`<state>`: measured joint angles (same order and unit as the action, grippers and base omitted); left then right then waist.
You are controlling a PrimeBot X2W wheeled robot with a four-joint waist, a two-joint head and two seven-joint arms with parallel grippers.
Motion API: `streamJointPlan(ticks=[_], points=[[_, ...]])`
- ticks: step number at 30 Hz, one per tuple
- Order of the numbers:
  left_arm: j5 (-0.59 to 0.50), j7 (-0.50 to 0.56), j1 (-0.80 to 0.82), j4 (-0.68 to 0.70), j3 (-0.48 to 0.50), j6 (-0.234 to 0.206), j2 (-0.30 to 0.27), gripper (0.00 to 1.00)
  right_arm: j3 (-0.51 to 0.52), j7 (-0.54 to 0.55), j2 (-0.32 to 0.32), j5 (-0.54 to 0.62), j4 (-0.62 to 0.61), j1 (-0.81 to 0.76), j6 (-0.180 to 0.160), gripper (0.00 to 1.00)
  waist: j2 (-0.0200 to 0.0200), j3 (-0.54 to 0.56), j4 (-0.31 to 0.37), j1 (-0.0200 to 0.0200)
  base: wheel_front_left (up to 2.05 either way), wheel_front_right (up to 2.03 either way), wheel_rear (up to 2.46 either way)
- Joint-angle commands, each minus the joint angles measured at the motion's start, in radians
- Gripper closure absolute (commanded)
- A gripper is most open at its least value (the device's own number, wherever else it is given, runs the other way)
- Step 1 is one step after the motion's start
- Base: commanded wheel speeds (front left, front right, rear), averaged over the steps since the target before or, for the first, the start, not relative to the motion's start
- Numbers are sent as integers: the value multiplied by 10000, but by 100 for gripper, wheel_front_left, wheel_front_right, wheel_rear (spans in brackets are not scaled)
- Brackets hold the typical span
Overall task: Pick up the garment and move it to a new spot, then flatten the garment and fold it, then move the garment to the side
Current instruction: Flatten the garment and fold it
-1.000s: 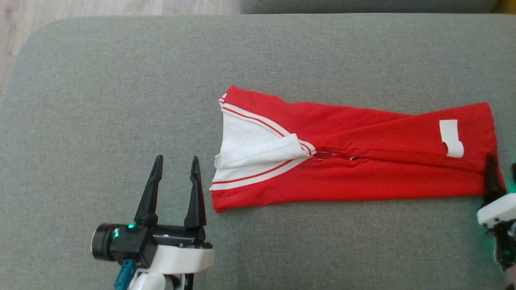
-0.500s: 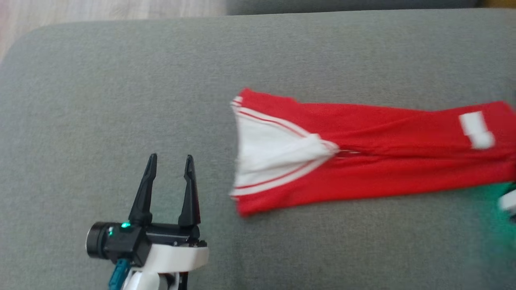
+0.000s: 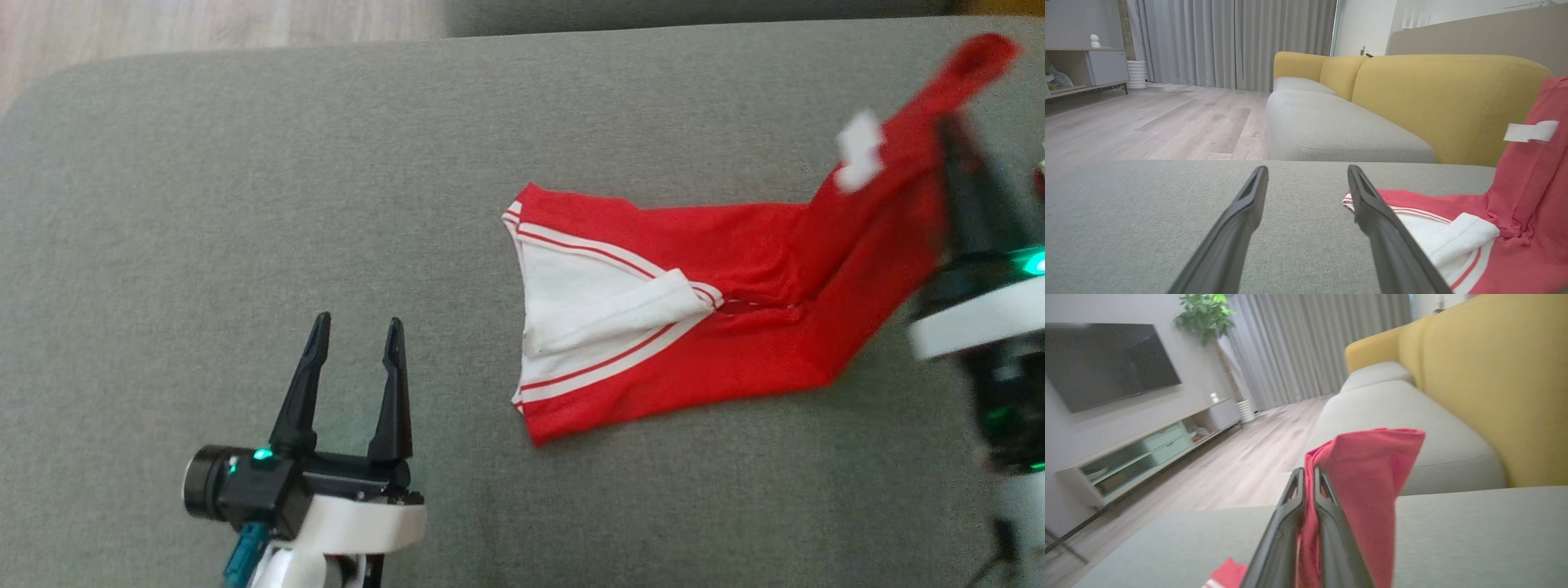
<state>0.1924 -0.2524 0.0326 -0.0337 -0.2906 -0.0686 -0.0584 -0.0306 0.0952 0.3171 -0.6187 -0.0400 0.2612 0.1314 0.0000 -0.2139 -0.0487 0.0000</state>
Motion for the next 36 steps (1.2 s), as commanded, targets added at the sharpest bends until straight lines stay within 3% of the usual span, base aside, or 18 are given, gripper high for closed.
streamJointPlan(ticks=[1,7,8,10,11,17,28,36], points=[[-86,-93,191,204,319,94,42,0,-702,446,-259,359,-803,-20,-7,100,0,-5,-144,0,0,0,0],[-155,-93,295,70,293,263,66,0,-2782,1257,-1215,971,-834,-61,-7,100,0,-110,-581,0,0,0,0],[-151,-93,314,65,293,278,69,0,-3092,1268,-1350,1013,-642,-91,-7,91,0,-140,-664,0,0,0,0],[-133,-93,331,32,293,294,73,0,-3542,1192,-1670,1052,-210,-157,-7,20,0,-184,-802,0,0,0,0],[-124,-93,337,16,298,289,75,0,-3704,1108,-1802,1106,-16,-169,-7,0,0,-200,-854,0,0,0,0],[2,-93,319,44,283,202,79,0,-3720,392,-2042,900,280,-141,-7,0,0,-170,-1013,0,0,0,0],[291,-93,-198,-85,487,95,80,0,-1561,-1990,-1034,1077,652,-1157,-7,0,0,1289,-605,0,0,0,0],[621,-93,-1001,-448,708,9,81,0,-1909,-3417,-671,1040,1743,-2523,-7,0,0,2537,-69,0,0,0,0]])
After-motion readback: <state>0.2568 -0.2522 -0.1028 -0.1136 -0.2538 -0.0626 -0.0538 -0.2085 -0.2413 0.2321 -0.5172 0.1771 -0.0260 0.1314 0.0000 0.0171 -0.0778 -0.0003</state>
